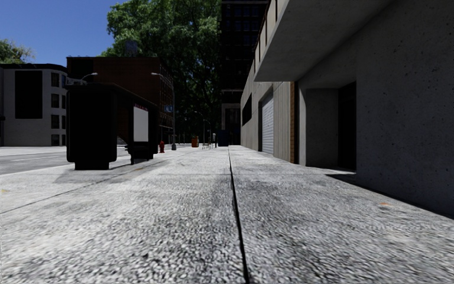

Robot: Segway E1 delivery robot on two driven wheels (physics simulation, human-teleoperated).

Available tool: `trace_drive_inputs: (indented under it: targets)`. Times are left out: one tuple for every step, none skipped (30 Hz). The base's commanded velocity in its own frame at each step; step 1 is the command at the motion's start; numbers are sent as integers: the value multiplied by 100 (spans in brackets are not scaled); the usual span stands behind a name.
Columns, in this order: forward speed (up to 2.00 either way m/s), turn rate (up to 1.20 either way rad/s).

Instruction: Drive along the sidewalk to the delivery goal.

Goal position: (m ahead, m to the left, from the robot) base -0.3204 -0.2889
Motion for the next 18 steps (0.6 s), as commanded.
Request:
trace_drive_inputs:
  targets:
    - [0, 0]
    - [0, 0]
    - [0, 0]
    - [0, 0]
    - [0, 0]
    - [0, 0]
    - [0, 0]
    - [0, 0]
    - [0, 0]
    - [0, 0]
    - [0, 0]
    - [0, 0]
    - [0, 0]
    - [0, 0]
    - [0, 0]
    - [0, 0]
    - [0, 0]
    - [0, 0]
